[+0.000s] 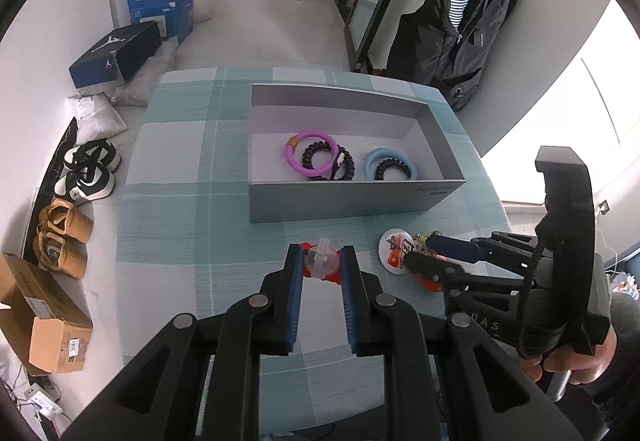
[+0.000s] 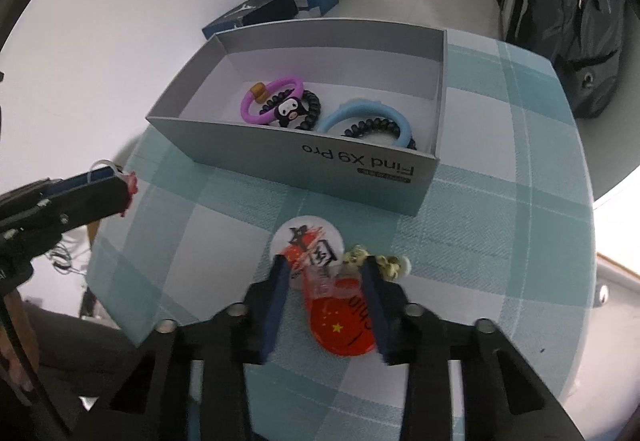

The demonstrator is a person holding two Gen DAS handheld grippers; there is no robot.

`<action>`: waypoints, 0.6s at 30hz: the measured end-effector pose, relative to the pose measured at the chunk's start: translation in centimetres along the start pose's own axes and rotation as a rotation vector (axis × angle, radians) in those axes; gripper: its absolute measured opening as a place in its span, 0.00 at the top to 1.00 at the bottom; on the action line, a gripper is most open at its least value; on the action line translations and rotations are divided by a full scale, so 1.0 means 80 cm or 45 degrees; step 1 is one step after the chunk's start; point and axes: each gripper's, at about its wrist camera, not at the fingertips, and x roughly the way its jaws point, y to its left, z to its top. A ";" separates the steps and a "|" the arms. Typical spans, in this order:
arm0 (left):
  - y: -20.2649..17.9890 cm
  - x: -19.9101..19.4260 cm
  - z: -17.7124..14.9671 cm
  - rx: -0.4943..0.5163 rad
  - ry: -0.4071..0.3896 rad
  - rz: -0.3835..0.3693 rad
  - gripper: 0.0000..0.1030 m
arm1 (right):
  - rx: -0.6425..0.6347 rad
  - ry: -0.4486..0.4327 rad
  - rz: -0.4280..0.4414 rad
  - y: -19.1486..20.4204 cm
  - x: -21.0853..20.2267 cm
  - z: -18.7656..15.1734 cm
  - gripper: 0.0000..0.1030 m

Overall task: Organize jewelry
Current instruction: 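Lift the red pacifier charm with the left gripper while the right gripper grasps the small red charm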

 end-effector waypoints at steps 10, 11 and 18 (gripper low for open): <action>-0.003 0.003 0.003 -0.009 0.006 0.000 0.87 | -0.015 -0.028 0.015 -0.005 -0.016 -0.009 0.72; -0.004 0.002 0.003 -0.009 0.006 -0.002 0.87 | -0.005 -0.039 0.032 -0.007 -0.020 -0.009 0.72; -0.010 -0.001 0.013 -0.005 -0.019 -0.018 0.87 | 0.046 -0.120 0.145 -0.014 -0.056 -0.001 0.72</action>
